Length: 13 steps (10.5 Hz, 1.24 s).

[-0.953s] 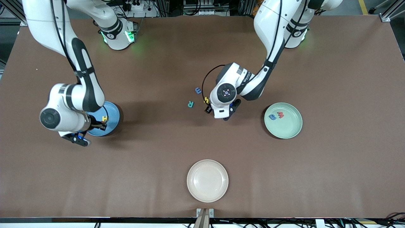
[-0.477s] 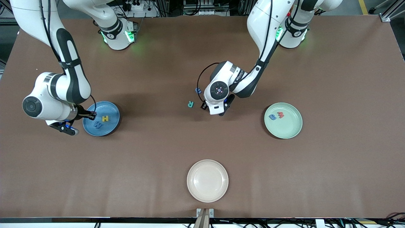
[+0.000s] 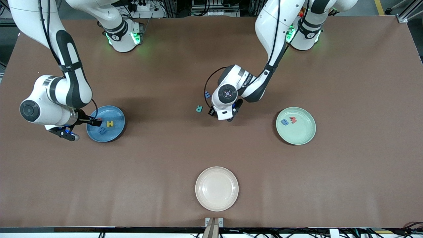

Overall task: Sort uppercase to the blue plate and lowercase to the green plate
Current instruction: 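Place the Q on the blue plate while the left gripper reaches letters, then grasp the yellow u with the left gripper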

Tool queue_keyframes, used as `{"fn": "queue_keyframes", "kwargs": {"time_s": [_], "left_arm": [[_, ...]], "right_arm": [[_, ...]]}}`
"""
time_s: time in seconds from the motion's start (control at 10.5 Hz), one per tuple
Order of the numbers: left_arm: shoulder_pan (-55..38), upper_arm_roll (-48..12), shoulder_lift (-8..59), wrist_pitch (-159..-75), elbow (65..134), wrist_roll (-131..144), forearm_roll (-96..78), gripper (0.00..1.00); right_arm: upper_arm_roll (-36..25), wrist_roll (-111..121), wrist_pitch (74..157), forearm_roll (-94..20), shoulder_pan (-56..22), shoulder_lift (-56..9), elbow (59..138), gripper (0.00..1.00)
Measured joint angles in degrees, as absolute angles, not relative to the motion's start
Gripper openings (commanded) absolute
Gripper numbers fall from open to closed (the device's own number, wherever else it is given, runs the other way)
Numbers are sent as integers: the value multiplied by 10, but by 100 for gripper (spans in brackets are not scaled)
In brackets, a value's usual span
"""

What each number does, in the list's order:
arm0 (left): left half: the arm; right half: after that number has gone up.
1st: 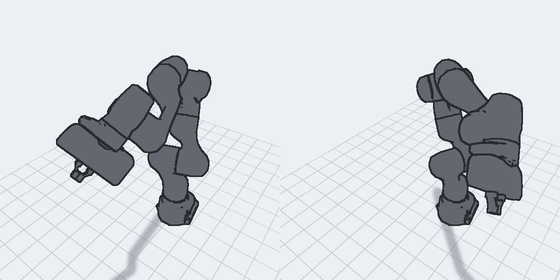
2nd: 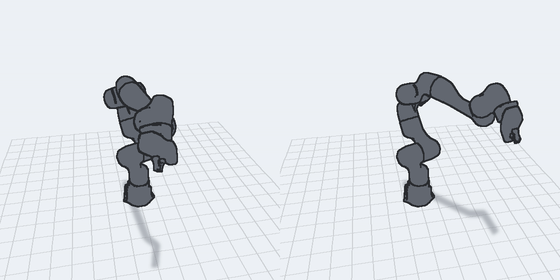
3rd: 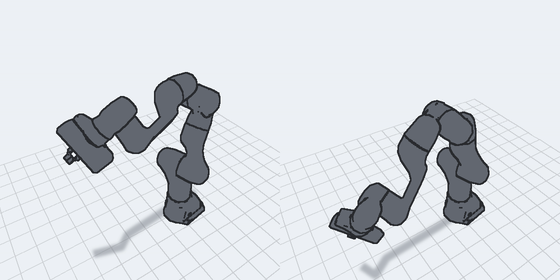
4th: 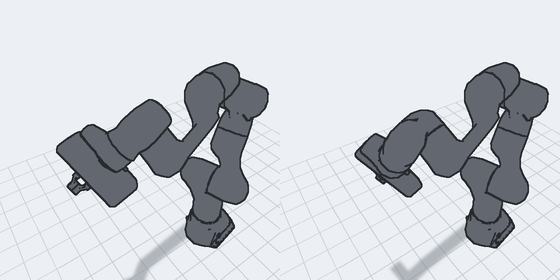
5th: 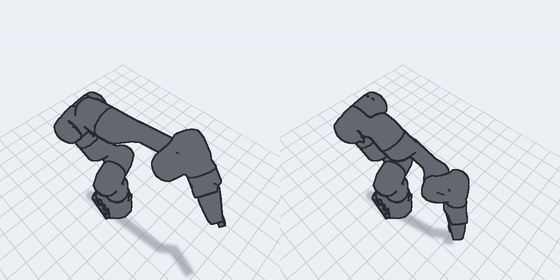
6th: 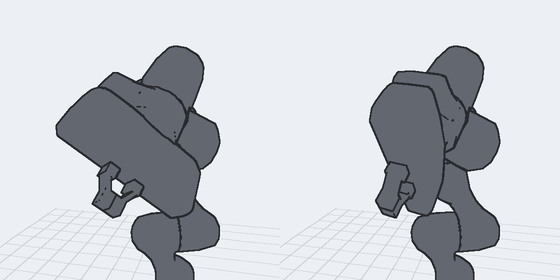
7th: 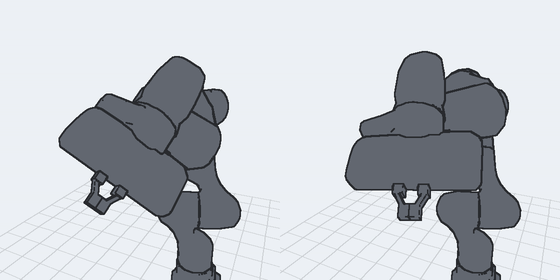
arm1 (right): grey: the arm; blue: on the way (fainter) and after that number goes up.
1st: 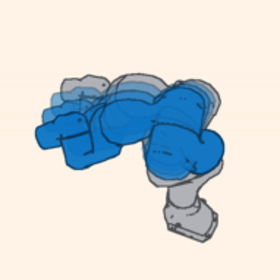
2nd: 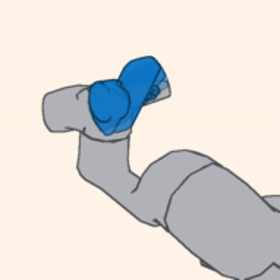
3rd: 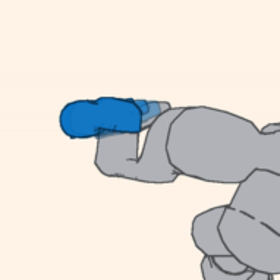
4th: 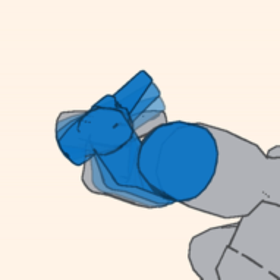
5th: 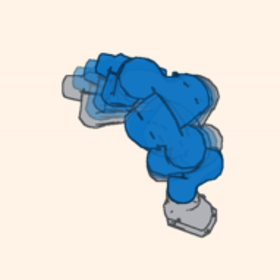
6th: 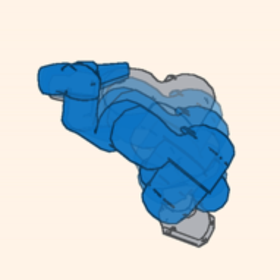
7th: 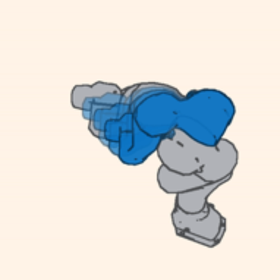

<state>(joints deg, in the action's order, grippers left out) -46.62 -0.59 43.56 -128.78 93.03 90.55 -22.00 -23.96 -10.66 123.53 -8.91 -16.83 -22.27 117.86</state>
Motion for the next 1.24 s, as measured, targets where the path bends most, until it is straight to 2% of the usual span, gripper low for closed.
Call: {"fn": "queue_keyframes", "kwargs": {"time_s": [0.29,0.76,1.24], "left_arm": [[-466,-6,437,-1288,929,906,-220,72],[-480,-1,427,-1309,919,905,-194,72],[-487,1,392,-1308,946,935,-75,73]], "right_arm": [[-239,-107,1236,-89,-168,-223,1175,100],[-237,-107,1235,-89,-170,-223,1171,100],[-235,-107,1235,-89,-174,-223,1163,100]]}}
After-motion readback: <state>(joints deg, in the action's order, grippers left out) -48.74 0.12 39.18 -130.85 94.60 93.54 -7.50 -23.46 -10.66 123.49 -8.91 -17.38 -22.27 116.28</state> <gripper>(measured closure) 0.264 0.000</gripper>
